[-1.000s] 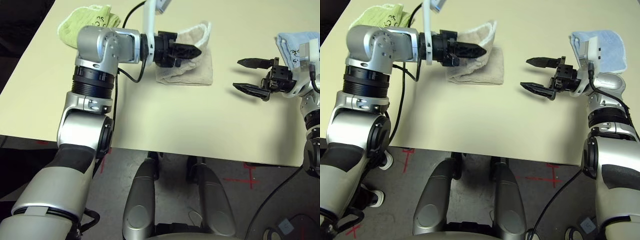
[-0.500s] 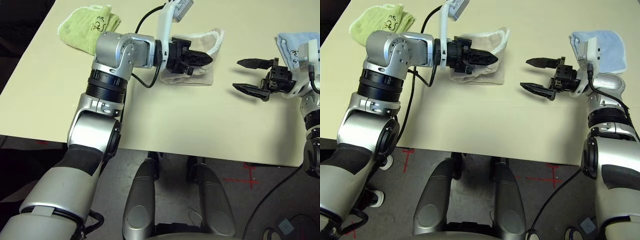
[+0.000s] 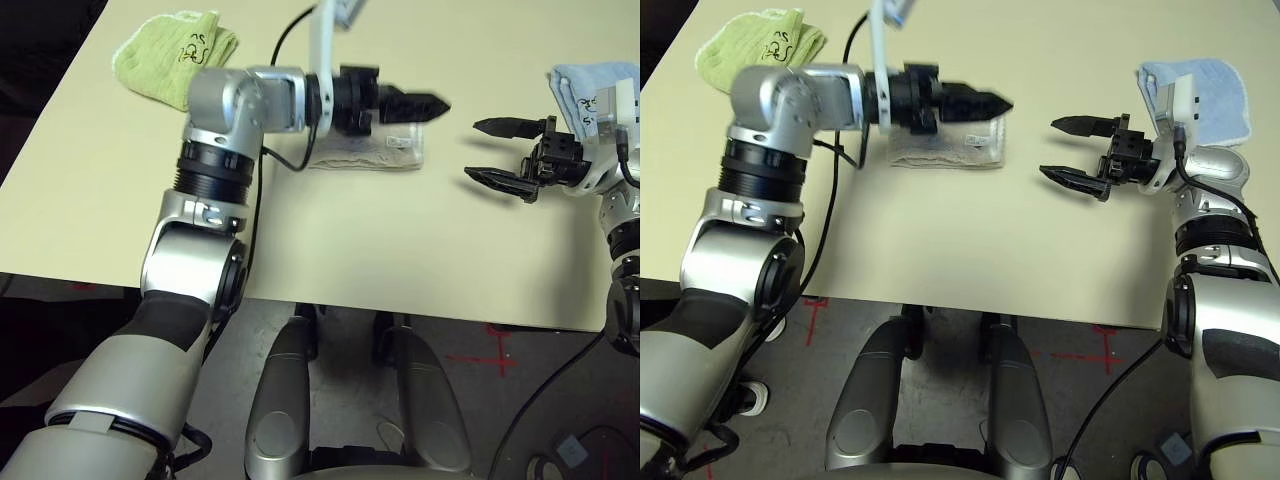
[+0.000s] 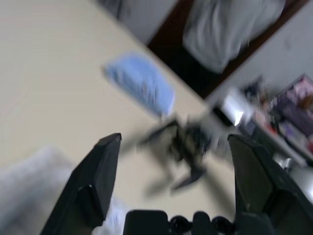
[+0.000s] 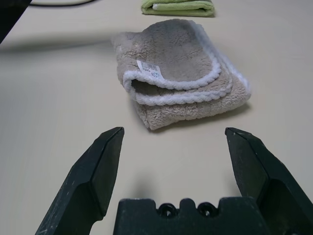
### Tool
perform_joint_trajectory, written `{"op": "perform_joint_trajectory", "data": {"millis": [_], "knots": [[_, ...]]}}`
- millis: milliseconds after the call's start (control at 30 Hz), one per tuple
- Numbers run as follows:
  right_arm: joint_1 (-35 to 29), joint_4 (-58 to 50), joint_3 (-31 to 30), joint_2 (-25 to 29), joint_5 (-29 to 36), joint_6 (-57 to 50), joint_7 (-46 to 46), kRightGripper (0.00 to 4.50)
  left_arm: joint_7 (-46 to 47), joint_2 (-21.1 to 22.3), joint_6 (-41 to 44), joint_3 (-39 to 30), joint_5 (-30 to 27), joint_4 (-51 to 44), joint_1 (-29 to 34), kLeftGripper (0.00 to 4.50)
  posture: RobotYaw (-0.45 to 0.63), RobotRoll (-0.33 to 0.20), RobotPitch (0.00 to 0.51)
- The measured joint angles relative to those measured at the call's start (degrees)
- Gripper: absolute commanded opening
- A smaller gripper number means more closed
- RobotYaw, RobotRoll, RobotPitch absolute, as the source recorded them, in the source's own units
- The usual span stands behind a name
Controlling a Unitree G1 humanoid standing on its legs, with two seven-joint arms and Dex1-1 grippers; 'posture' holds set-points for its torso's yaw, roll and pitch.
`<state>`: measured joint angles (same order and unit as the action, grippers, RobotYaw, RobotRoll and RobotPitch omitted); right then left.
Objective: Fold the towel and set it aside.
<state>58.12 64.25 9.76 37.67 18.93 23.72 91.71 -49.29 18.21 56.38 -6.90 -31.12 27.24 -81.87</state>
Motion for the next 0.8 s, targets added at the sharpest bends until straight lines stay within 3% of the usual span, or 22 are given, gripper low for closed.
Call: {"op": "perform_joint_trajectory", "data": {"millis": [100,200,267,367,533,700,800], "knots": [[0.20,-0.30,-0.01,-0.61,0.43,-0.97,0.13,4.50,-6.13,6.50,-8.50,2.67,2.98,-0.35,4.40,4.46,0.16,0.000,0.353],[0.89,-1.28,-0.04,-1.20,1.19,-3.02,0.23,4.50,-15.87,12.53,-24.74,7.26,8.75,1.57,10.87,4.46,0.16,0.000,0.353],[1.69,-2.02,-0.11,-1.76,1.84,-4.22,0.23,4.50,-21.90,14.49,-34.17,8.91,11.25,4.26,13.29,4.46,0.16,0.000,0.356],[2.67,-3.63,-0.63,-2.45,2.53,-5.94,0.23,3.96,-29.69,15.82,-44.89,8.96,12.05,8.56,15.26,4.50,0.15,0.000,0.357],[3.18,-4.74,-1.88,-2.48,2.96,-7.67,0.23,2.10,-36.43,15.39,-57.43,8.22,12.65,15.91,15.57,4.50,0.14,0.000,0.357],[3.35,-5.77,-2.45,-2.71,3.18,-8.39,0.23,0.20,-39.38,14.17,-64.59,7.90,13.61,22.59,15.00,4.50,0.13,0.000,0.355],[3.36,-6.05,-2.67,-2.88,3.68,-8.79,0.23,0.05,-40.57,13.85,-67.84,7.47,14.18,25.21,14.39,4.50,0.13,0.000,0.353]]}}
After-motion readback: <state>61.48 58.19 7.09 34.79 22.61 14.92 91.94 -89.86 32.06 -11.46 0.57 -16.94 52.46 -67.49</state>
